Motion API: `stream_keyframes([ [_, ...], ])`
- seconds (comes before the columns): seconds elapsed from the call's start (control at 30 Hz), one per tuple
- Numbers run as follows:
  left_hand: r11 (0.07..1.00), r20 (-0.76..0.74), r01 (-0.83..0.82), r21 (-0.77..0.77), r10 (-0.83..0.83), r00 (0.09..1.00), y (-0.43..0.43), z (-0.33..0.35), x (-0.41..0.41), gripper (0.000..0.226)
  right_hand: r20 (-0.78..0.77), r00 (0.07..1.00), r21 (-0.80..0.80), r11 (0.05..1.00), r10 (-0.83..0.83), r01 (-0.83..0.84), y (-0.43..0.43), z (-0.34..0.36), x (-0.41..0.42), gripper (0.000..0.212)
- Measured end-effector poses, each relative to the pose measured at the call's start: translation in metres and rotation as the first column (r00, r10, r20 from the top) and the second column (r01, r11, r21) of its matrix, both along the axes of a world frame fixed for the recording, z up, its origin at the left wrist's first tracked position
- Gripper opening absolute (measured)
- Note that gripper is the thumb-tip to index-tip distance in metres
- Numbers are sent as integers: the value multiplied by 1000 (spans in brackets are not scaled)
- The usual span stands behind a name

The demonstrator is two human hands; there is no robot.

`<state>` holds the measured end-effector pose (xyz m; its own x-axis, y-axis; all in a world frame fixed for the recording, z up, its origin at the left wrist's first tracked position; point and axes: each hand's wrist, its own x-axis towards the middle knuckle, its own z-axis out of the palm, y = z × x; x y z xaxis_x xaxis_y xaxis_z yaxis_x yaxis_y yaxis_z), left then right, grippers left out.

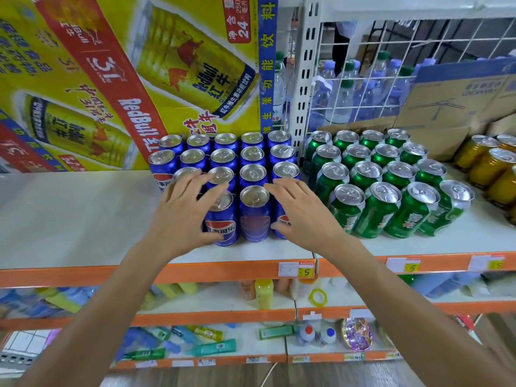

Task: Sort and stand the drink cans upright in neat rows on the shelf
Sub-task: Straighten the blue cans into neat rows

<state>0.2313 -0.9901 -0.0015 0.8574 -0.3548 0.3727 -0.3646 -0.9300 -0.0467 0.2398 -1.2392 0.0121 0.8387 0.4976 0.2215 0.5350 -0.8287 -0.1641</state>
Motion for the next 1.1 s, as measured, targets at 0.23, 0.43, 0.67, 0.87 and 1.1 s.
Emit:
stream_keyframes([
  [0.23, 958, -276, -261, -117, 221, 935, 33, -9, -9, 85, 12, 998, -12, 998, 55, -55, 45, -6, 5, 63],
  [0.43, 942, -308, -253, -219, 180, 934, 36, -10, -7, 81, 27, 999, -33, 999, 42, -41, 60, -8, 9, 63],
  [0.67, 947, -310, -242, -213, 169, 936, 38, -11, -9, 81, 88, 995, -131, 990, -40, 51, 87, -14, 6, 77],
  [0.87, 954, -312, -236, -188, 170, 935, 39, -10, -8, 81, 219, 973, -99, 990, -78, 102, 93, -27, 7, 76],
  [1.1, 977, -63, -123, -174, 113, 992, 10, 2, -13, 93, 43, 997, 117, 991, 62, -67, 56, -8, 11, 72],
])
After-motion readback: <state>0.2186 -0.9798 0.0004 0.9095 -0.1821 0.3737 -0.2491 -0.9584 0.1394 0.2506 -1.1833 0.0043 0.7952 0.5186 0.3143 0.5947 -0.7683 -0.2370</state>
